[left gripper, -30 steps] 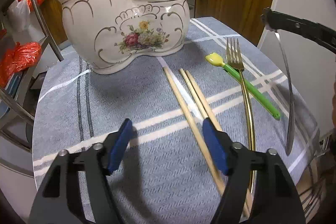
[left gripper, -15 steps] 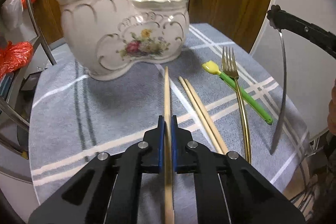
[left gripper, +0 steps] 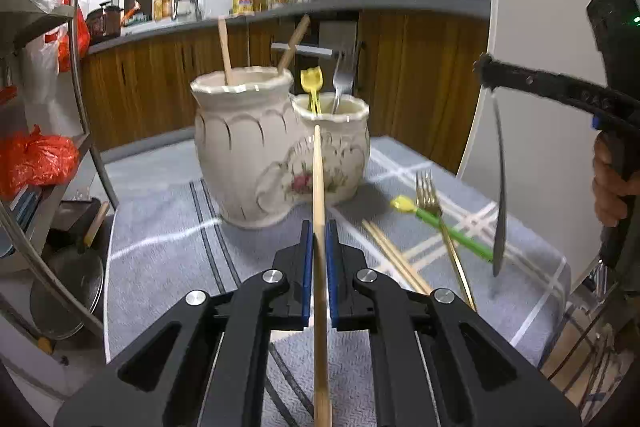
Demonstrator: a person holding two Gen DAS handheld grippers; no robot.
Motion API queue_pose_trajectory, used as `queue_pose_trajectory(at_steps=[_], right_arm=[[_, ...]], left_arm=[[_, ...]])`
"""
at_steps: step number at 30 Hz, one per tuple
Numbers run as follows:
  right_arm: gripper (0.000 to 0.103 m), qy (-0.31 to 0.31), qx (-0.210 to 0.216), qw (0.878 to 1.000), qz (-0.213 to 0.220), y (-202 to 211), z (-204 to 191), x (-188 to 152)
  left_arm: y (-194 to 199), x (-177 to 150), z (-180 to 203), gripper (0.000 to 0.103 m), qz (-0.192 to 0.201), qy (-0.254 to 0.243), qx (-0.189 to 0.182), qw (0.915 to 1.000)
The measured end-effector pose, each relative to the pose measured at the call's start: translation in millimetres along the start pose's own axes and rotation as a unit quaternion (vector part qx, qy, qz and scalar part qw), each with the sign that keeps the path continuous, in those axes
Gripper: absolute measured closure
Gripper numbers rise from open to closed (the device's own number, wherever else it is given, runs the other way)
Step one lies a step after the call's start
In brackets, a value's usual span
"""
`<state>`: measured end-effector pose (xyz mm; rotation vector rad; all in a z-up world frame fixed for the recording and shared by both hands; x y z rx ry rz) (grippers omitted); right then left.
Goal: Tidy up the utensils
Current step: 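Lift the chopstick with the left tool while the right lifts the gold utensil, then lower the chopstick into the tall cup while the right lowers the utensil into the short cup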
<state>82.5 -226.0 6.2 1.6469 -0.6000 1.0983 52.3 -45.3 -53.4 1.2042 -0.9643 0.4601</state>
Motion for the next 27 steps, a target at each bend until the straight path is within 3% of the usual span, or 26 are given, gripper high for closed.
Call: queue_pose_trajectory(at_steps=[6, 13, 27], right_arm=[[0.1, 0.004, 0.006, 1.0, 0.005, -3.1, -7.1, 11.4], [0.1, 0.01, -0.001, 1.0, 0.02, -8.1, -7.5, 33.0], [0.1, -0.007, -0.028, 0.997, 0.066, -29.1, 7.5, 96.0]], left_arm=[[18.3, 13.8, -2.7, 0.097, 0.046, -0.013, -0.003, 0.9988], [36.0, 49.5, -18.3, 0.097, 0.088, 0.007, -0.017, 0.9959], [14.2, 145.0, -55.9, 0.097, 0.163, 0.064, -0.025, 0.9842]])
Point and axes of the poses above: each gripper's, at about its wrist camera, not at the fingertips, and y roughly against the way its jaws point, z to its right, x to its top, the point moved 7 cm from there along -y, roughly the way its jaws point, and after that the axes turned 5 degrees about -z, right-handed, at the moved point
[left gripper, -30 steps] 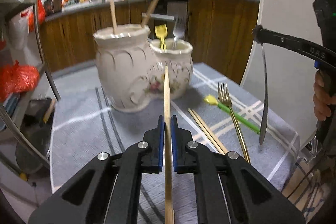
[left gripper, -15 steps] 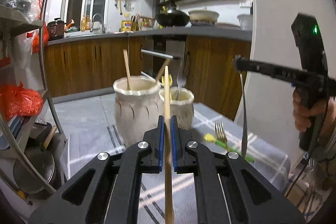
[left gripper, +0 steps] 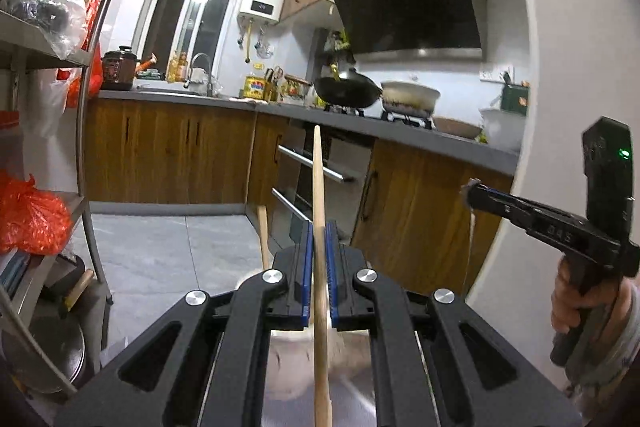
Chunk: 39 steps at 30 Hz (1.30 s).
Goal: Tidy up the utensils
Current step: 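Lower the chopstick into the tall cup while the right lowers the utensil into the short cup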
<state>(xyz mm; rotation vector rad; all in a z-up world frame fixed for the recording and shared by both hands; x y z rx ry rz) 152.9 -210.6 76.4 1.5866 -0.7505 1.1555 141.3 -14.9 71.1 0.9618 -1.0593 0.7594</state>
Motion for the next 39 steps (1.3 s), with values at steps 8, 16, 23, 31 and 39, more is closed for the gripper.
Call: queue_pose_trajectory(at_steps=[8, 16, 23, 31, 39], right_arm=[[0.1, -0.021, -0.027, 0.999, 0.03, -24.7, 6.1, 30.6], [0.1, 0.008, -0.061, 0.998, 0.033, -57.4, 2.1, 27.4], [0.1, 0.018, -0.05, 0.999, -0.002, -77.8, -3.2, -5.6], [0.1, 0.009, -0.043, 0.999, -0.031, -83.5, -1.6, -31.1], [0.099, 0.001, -0.049, 0.997, -0.055, -90.8, -0.4, -44.4]], left_arm=[[-49.9, 24.0, -26.8, 0.097, 0.017, 0.048, 0.038, 0.998], [-76.9, 10.8, -31.5, 0.097, 0.022, 0.018, 0.101, 0.9945], [-64.1, -13.1, -32.1, 0.097, 0.005, -0.003, 0.097, 0.9953], [-53.3, -32.8, -32.8, 0.097, -0.022, -0.025, 0.099, 0.9945], [-51.2, -36.7, -33.0, 0.097, -0.032, -0.028, 0.105, 0.9935]])
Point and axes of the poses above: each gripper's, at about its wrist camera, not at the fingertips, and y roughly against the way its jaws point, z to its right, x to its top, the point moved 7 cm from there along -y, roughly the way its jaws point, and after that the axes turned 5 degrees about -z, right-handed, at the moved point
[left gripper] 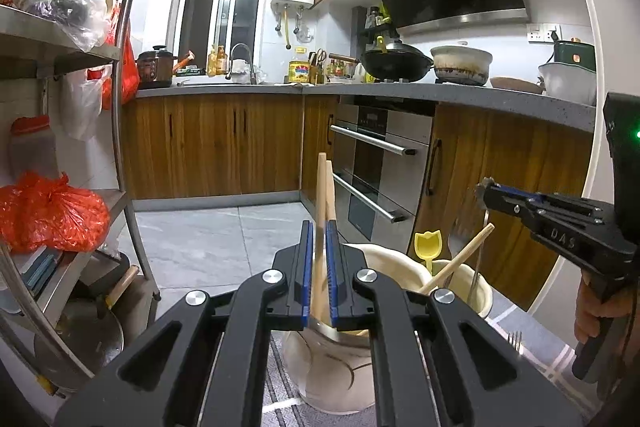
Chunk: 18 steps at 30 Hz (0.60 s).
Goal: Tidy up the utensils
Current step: 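Lower the chopstick into the tall cup while the right lowers the utensil into the short cup, then open both tools to release the chopstick and the gold utensil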
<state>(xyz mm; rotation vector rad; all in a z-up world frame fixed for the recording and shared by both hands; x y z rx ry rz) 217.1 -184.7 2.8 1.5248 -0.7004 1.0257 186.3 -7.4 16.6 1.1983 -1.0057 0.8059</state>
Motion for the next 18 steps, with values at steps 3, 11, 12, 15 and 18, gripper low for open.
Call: queue_pose_trajectory(at_steps=[3, 11, 12, 15, 18], right_arm=[[0.099, -0.006, 0.002, 1.0, -0.008, -1.2, 1.5, -2.3], [0.065, -0.022, 0.01, 1.0, 0.002, 10.4, 6.6, -2.7], [0.06, -0.027, 0.012, 1.0, 0.004, 13.6, 8.3, -2.6], [0.043, -0.043, 0.021, 0.999, 0.01, 23.1, 14.9, -3.5], [0.02, -0.063, 0.037, 0.997, 0.016, 34.7, 22.0, -6.2]], left_arm=[[0.9, -0.3, 0.1, 0.09, -0.004, 0.0, 0.0, 1.0], [17.2, 2.1, -5.4, 0.053, 0.006, 0.01, 0.009, 0.9999], [19.7, 2.5, -5.9, 0.049, 0.007, 0.011, 0.01, 0.9999], [31.4, 3.0, -9.1, 0.035, 0.011, 0.016, 0.011, 0.9997], [42.8, 2.3, -12.2, 0.02, 0.014, 0.021, 0.013, 0.9996]])
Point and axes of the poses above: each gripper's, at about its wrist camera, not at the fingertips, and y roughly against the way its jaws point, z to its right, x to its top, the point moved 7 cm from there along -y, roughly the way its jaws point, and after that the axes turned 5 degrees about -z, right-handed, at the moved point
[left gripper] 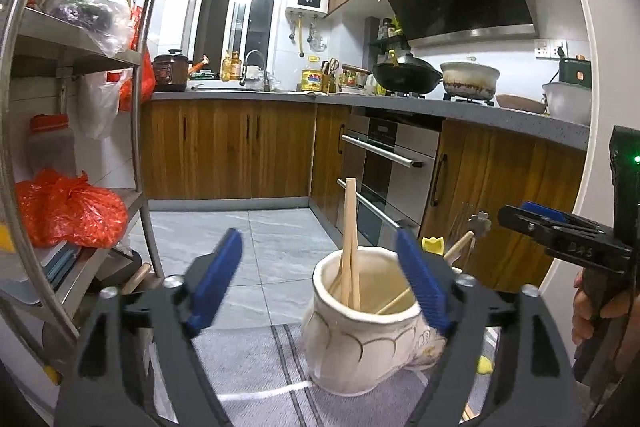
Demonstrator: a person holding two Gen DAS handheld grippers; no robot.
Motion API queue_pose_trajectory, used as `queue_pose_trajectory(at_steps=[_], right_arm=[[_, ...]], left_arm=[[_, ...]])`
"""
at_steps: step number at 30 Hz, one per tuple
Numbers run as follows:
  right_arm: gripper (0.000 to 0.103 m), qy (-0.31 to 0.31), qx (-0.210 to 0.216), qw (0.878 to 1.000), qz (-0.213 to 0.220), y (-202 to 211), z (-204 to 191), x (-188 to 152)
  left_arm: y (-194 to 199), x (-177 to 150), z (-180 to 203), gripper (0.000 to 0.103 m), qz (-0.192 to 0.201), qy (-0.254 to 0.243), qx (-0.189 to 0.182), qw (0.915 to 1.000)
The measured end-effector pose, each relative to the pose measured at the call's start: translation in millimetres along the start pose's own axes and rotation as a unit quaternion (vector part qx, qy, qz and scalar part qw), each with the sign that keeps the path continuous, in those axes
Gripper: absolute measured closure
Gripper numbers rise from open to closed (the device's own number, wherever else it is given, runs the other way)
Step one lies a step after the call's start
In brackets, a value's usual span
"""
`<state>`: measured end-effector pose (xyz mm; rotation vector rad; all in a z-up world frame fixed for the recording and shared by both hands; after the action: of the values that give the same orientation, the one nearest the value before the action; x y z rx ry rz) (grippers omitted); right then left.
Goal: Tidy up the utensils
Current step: 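Open both tools to release the chopstick and the gold utensil, then withdraw both tools from the holder back toward the remaining utensils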
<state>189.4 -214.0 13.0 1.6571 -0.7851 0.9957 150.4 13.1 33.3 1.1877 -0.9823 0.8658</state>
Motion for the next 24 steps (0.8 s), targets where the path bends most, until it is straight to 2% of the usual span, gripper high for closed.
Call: queue_pose_trajectory(at_steps=[2, 4, 15, 24], right_arm=[[0.009, -0.007, 0.007, 1.0, 0.004, 7.6, 1.9, -1.1], [0.006, -0.008, 0.007, 1.0, 0.008, 13.7, 3.1, -1.9], [0.005, -0.004, -0.021, 0.999, 0.024, 47.0, 9.3, -12.2], [0.005, 0.007, -0.041, 0.999, 0.017, 64.0, 19.2, -29.4]], left_arm=[[9.5, -0.6, 0.0, 0.009, 0.001, 0.003, -0.005, 1.0], [17.1, -2.1, 0.8, 0.006, 0.001, 0.002, -0.004, 1.0], [52.2, -5.4, 11.8, 0.006, -0.004, -0.004, -0.019, 0.9998], [63.1, -22.3, 27.4, 0.006, -0.031, -0.019, -0.032, 0.9988]])
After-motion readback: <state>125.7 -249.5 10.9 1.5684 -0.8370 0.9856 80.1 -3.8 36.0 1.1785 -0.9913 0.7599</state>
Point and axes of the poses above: each gripper's, at about its wrist camera, not at the fingertips, and y roughly against the way its jaws point, z to its right, x to its top, the point moved 7 cm from there along -y, roughly the way its jaws point, and after that the axes turned 5 degrees about -z, right-handed, at the moved point
